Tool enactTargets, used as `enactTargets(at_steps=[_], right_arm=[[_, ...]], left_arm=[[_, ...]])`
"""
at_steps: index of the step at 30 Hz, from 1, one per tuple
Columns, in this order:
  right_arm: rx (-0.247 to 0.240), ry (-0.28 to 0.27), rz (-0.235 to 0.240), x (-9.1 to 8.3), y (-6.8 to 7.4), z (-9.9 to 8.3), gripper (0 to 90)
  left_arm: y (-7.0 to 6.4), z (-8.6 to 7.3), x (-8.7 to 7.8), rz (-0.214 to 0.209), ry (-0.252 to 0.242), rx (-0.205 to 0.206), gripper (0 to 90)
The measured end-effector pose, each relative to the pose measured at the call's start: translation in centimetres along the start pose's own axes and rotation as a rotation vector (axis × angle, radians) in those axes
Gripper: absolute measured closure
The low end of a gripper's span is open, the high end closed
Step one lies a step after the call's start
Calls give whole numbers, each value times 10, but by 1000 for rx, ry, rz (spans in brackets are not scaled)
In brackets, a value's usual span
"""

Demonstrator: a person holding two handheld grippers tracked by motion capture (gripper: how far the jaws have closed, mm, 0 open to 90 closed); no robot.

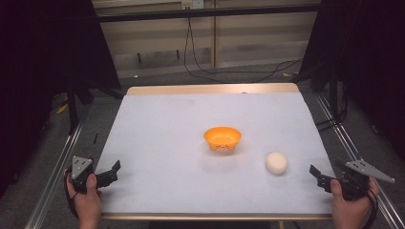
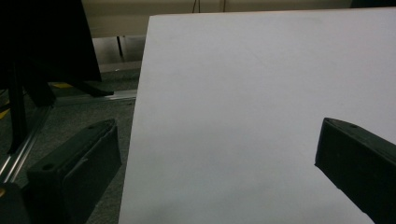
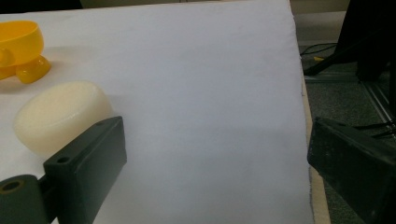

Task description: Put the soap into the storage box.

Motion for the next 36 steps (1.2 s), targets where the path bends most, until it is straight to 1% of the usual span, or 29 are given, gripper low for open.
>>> enactTargets(at_steps=[4, 5, 6, 7, 8, 9, 10, 11, 12, 13, 14, 15, 18, 20, 21, 22, 23, 24, 26, 28, 29, 30, 31, 32, 33, 34, 36], right_arm=[[4, -4, -2, 0, 0, 1, 72], [9, 6, 12, -1, 1, 1, 83], [9, 6, 12, -1, 1, 1, 83], [3, 33, 34, 0, 3, 1, 89], [-1, 45, 51, 0, 4, 1, 94], [-7, 57, 60, 0, 5, 1, 93], [-7, 57, 60, 0, 5, 1, 93], [-20, 87, 60, 1, 8, 0, 93], [-20, 87, 60, 1, 8, 0, 93], [-41, 127, 56, 2, 12, 0, 95], [-55, 148, 62, 4, 14, 0, 95], [-71, 164, 64, 4, 17, 0, 95], [-89, 236, 100, 6, 25, -3, 112], [-83, 278, 131, 7, 30, -3, 111], [-83, 278, 131, 7, 30, -3, 111], [-94, 296, 132, 8, 32, -3, 111], [-112, 311, 134, 9, 33, -3, 111], [-122, 327, 143, 9, 36, -2, 110], [-157, 364, 140, 11, 40, 2, 109], [-163, 388, 146, 13, 43, 4, 110], [-171, 402, 143, 13, 44, 5, 110], [-181, 413, 151, 15, 45, 5, 110], [-181, 413, 151, 15, 45, 5, 110], [-190, 446, 149, 17, 48, 4, 110], [-194, 457, 155, 18, 49, 4, 110], [-194, 457, 155, 18, 49, 4, 110], [-202, 488, 155, 21, 50, 2, 111]], left_arm=[[0, 0, 0, 12, -5, -1, 2], [0, 0, 0, 11, -4, 5, 2], [0, 0, 0, 11, -4, 5, 3], [-1, 0, 0, 15, -2, 6, 3], [-1, 0, 0, 13, 3, 9, 3], [-1, 0, 1, 12, 8, 12, 3], [-1, 0, 1, 12, 8, 12, 4], [-2, 0, 1, 15, 10, 19, 4], [-2, 0, 1, 15, 10, 19, 5], [-2, 0, 1, 18, 9, 26, 7], [-2, 0, 1, 23, 4, 28, 7], [-3, 0, 0, 28, 3, 41, 8], [-3, 0, 0, 28, -1, 41, 8], [-3, 0, 0, 25, 0, 41, 8], [-3, 0, 0, 27, 0, 41, 8], [-3, 0, 0, 26, 3, 42, 9], [-3, 0, 1, 23, 1, 37, 9], [-3, -1, 1, 21, 8, 42, 8], [-3, 0, 1, 21, 6, 39, 9], [-3, 0, 1, 21, 7, 41, 9], [-3, -1, 1, 19, 9, 43, 9], [-3, -1, 1, 19, 9, 43, 10], [-3, -1, 1, 17, 12, 46, 10], [-3, -1, 1, 17, 10, 42, 11], [-3, -1, 1, 19, 11, 42, 11], [-3, -1, 1, 19, 11, 42, 11], [-3, -1, 1, 18, 12, 42, 12]])
Point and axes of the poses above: each handheld gripper's, and its own axes: x roughly forward along the jaws, z roughly out of its top, y roughly to its left, the point moved 8 cm from there along x, roughly forward along the jaws, and after that the axes turned 2 degrees about x, right-handed, at the moved point
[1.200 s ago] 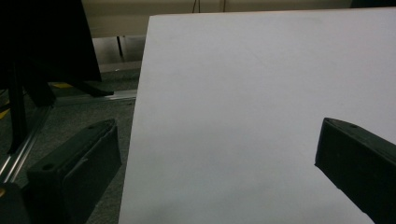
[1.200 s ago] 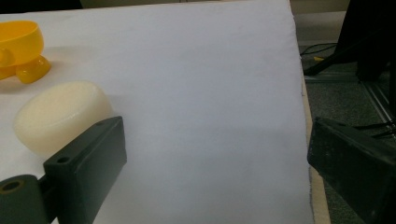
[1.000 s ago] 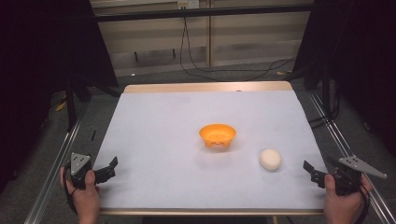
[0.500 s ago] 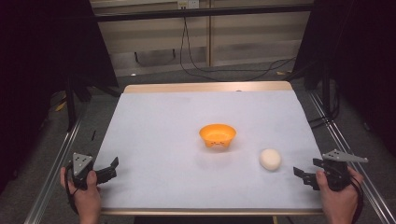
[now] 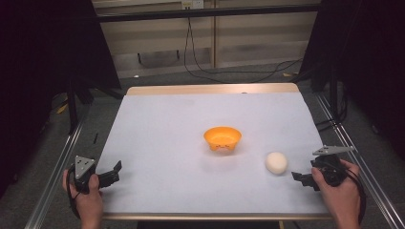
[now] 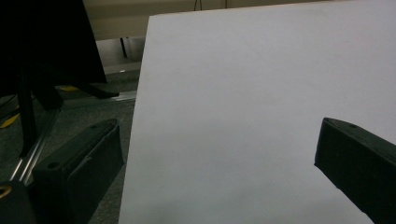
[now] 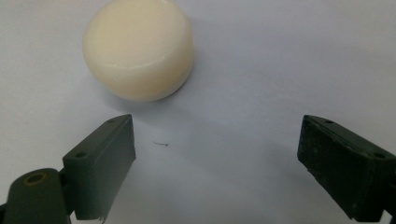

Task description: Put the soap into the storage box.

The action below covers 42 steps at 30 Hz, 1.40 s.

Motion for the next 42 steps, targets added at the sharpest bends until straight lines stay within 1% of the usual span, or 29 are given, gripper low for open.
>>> enactTargets(at_steps=[1, 2, 4, 6, 7, 9, 12, 14, 15, 17, 18, 21, 23, 26, 27, 28, 30, 31, 33, 35, 37, 38, 41, 42], right_arm=[[-2, 17, 0, 2, 1, 1, 112], [-12, 23, -3, 2, 1, 2, 112], [-11, 27, -1, 2, 2, 3, 114], [-20, 43, 1, 3, 3, 4, 116], [-15, 56, 6, 3, 4, 4, 116], [-17, 61, 9, 4, 4, 5, 116], [-31, 87, 16, 6, 5, 6, 106], [-19, 97, 18, 7, 6, 7, 100], [-29, 97, 15, 7, 6, 7, 95], [-25, 96, 17, 7, 7, 9, 86], [-29, 95, 19, 7, 8, 10, 81], [-33, 94, 14, 7, 9, 12, 74], [-41, 98, 15, 8, 11, 15, 69], [-43, 98, 17, 9, 12, 17, 68], [-39, 98, 20, 9, 14, 17, 68], [-46, 95, 24, 9, 14, 19, 68], [-45, 98, 27, 9, 16, 20, 76], [-52, 94, 33, 9, 17, 21, 83], [-62, 98, 44, 9, 20, 23, 97], [-56, 104, 48, 10, 21, 23, 100], [-60, 109, 51, 10, 22, 24, 110], [-67, 107, 56, 10, 23, 25, 114], [-68, 110, 59, 11, 25, 27, 121], [-76, 115, 63, 11, 25, 27, 122]], left_arm=[[0, 0, 0, -3, 0, 0, 12], [0, 0, 0, -3, 0, 0, 12], [-1, 0, 1, -7, 2, -1, 12], [-1, 0, 1, -7, 4, 1, 12], [-1, 0, 1, -6, 6, 4, 12], [-1, 0, 1, -6, 7, 6, 13], [-1, 0, 1, -6, 7, 7, 13], [-1, 0, 1, -5, 8, 8, 13], [-1, 0, 1, -5, 8, 9, 13], [-1, 0, 1, -3, 10, 9, 13], [-1, -1, 1, -2, 15, 16, 13], [-1, -1, 1, -5, 14, 18, 14], [-1, -1, 1, -2, 14, 18, 15], [-2, 0, 1, -7, 7, 9, 15], [-1, 0, 1, -9, 10, 12, 15], [-1, 0, 1, -9, 7, 8, 15], [-2, 0, 1, -8, 7, 9, 15], [-1, -1, 1, -6, 14, 16, 15], [-1, -1, 1, -5, 13, 15, 15], [-1, -1, 1, -6, 13, 15, 15], [-1, 0, 1, -10, 9, 9, 15], [-1, -1, 1, -10, 12, 14, 15], [-1, -1, 1, -6, 15, 16, 15], [-1, -1, 1, -6, 15, 16, 15]])
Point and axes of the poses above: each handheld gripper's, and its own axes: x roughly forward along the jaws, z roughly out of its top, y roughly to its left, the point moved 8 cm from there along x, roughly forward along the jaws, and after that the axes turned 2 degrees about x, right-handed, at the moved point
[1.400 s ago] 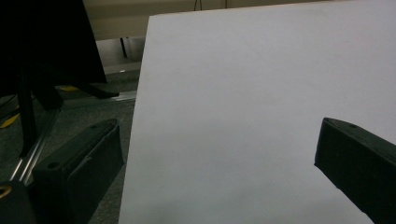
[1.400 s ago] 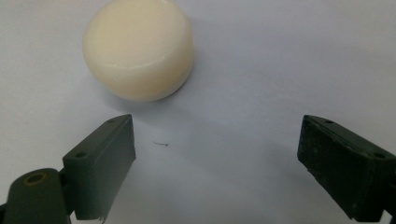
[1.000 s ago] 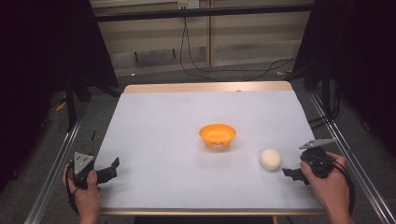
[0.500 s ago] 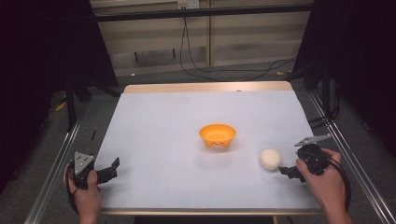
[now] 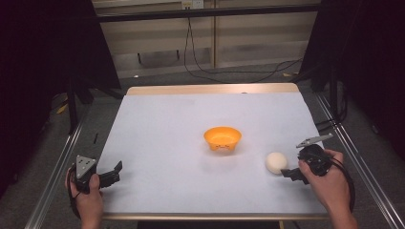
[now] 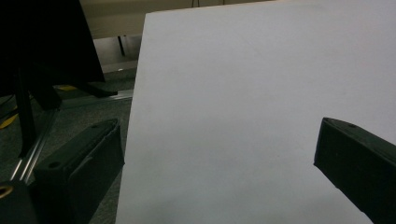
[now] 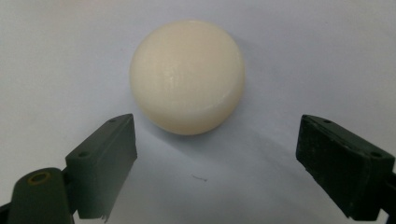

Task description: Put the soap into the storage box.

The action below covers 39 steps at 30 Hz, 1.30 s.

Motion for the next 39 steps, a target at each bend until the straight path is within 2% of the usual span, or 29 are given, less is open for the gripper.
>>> enactTargets(at_steps=[8, 27, 29, 30, 39], right_arm=[[-5, 13, 12, 6, 6, 7, 156], [-14, 46, 27, 21, 13, 20, 161], [-4, 50, 25, 22, 14, 21, 161], [-15, 48, 28, 22, 14, 21, 161], [1, 59, 24, 30, 14, 25, 162]], left_arm=[[0, 0, 0, -5, -3, -2, 15], [0, 0, 1, -16, 6, 3, 18], [0, 0, 1, -14, 7, 3, 18], [0, 0, 1, -13, 8, 3, 18], [0, -1, 1, -21, 10, 1, 18]])
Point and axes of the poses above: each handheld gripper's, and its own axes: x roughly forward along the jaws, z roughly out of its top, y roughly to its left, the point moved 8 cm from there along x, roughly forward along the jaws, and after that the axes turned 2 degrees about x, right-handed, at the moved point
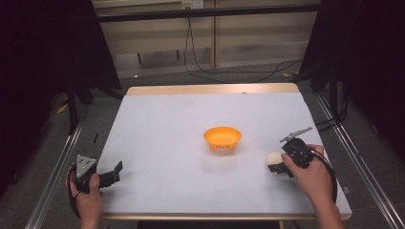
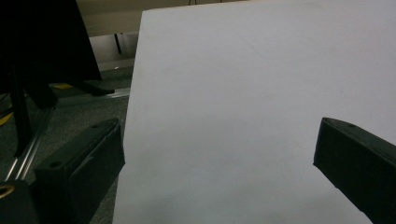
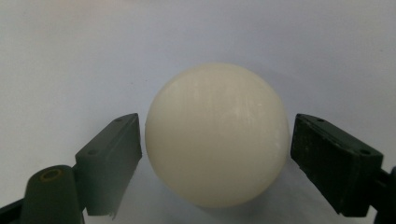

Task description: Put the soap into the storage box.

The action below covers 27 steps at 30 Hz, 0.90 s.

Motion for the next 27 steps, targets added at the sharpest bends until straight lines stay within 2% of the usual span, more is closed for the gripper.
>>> enactTargets(at_steps=[5, 8, 11, 18, 27], right_arm=[[22, 6, 3, 4, 1, 1, 183], [30, -1, 4, 6, 0, 2, 235], [44, 6, 5, 7, 0, 1, 236], [40, 8, 21, 7, -1, 1, 239], [25, 23, 5, 6, 0, 1, 242]], left_arm=[[0, 0, 0, 0, 1, 0, 18], [0, 0, 0, -1, 1, -1, 19], [0, 0, 0, 0, 2, 0, 19], [0, 0, 1, -1, 1, -5, 19], [0, 0, 1, -2, 2, -3, 19]])
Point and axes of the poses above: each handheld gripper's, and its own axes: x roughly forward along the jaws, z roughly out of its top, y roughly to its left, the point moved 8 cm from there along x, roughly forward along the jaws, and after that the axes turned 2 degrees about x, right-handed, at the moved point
